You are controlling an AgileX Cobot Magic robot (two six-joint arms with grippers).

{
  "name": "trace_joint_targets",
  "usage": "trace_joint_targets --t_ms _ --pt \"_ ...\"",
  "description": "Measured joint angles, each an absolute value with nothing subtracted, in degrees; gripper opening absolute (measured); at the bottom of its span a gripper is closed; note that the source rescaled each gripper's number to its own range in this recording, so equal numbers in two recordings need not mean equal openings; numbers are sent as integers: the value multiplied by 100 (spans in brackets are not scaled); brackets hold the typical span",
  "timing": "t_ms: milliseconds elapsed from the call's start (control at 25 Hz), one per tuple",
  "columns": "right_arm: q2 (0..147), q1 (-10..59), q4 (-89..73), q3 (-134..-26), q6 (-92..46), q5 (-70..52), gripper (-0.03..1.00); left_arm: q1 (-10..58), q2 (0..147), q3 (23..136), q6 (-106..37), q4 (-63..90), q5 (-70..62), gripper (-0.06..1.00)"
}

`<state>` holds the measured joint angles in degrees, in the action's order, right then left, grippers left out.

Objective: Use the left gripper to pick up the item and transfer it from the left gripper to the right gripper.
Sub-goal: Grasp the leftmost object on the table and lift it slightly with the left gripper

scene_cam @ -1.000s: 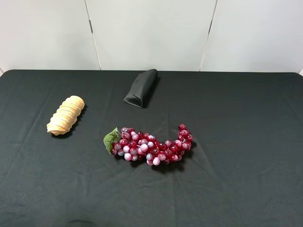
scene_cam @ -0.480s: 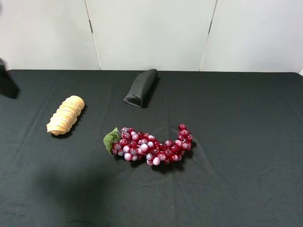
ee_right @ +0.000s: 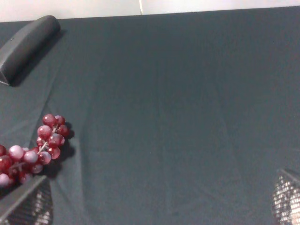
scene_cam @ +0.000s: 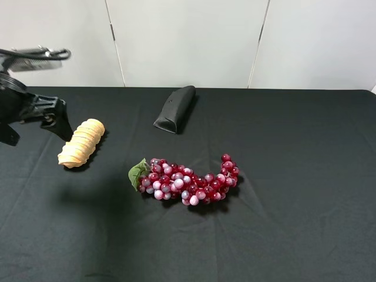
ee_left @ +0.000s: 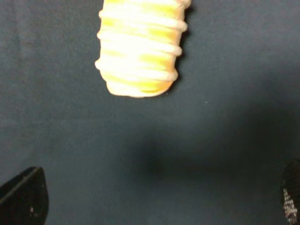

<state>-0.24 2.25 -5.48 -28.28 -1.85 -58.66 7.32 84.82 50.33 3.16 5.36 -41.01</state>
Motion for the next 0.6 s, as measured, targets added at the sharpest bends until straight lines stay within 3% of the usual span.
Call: trace_joint_targets --t_ms 600 --pt "-24 225 -548 -2828 -185 -5866 100 732 9890 5034 53 536 -2932 100"
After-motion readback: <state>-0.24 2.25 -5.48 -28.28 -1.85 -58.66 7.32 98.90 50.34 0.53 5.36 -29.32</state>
